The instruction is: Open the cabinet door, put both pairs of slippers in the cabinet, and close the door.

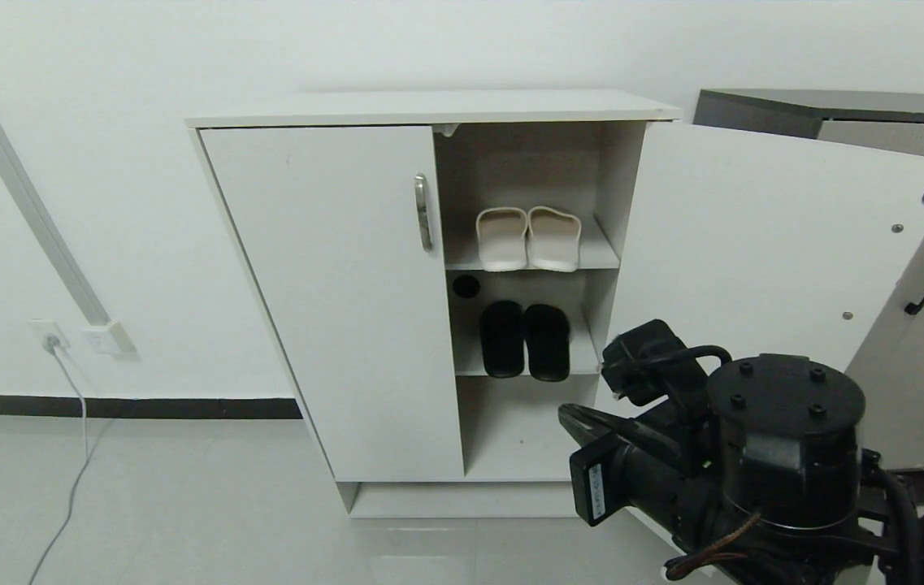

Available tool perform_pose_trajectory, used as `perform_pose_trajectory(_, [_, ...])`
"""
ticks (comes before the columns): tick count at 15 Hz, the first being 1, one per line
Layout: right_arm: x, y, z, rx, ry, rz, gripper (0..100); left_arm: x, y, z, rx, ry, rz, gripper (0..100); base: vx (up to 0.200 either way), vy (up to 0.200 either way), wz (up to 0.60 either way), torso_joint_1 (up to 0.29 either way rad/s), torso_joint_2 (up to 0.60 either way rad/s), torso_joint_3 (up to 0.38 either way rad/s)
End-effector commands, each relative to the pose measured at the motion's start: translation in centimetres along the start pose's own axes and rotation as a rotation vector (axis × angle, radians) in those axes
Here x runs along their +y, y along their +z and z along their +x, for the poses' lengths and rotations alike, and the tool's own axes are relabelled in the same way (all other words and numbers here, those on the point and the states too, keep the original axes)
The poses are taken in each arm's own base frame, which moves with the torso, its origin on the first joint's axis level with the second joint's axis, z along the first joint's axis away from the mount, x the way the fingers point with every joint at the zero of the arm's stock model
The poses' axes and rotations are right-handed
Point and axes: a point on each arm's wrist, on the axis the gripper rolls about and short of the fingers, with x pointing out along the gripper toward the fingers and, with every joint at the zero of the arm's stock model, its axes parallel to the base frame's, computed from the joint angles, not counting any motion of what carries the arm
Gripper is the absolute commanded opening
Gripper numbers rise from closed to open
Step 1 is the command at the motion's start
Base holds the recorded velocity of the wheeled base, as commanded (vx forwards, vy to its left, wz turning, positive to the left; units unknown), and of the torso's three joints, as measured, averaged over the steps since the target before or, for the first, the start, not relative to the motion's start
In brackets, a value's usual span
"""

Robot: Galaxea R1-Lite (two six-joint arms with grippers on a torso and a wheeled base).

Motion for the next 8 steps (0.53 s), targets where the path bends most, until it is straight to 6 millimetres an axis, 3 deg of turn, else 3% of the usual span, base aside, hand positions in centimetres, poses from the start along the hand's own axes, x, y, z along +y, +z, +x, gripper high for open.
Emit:
perform_pose_trajectory(1, [0.11, -0.42, 0.35, 0.015, -0.003, -0.007, 0, 0.00, -0.01, 0.01, 0.002, 0.001, 0.000, 0, 0.000, 0.000, 0.00, 0.000, 0.00, 0.000])
perform_pose_trajectory(8, [0.02, -0.68, 0.25, 0.023, -0.010, -0.012, 0, 0.00, -0.01, 0.01, 0.002, 0.000, 0.001, 0, 0.000, 0.000, 0.00, 0.000, 0.00, 0.000])
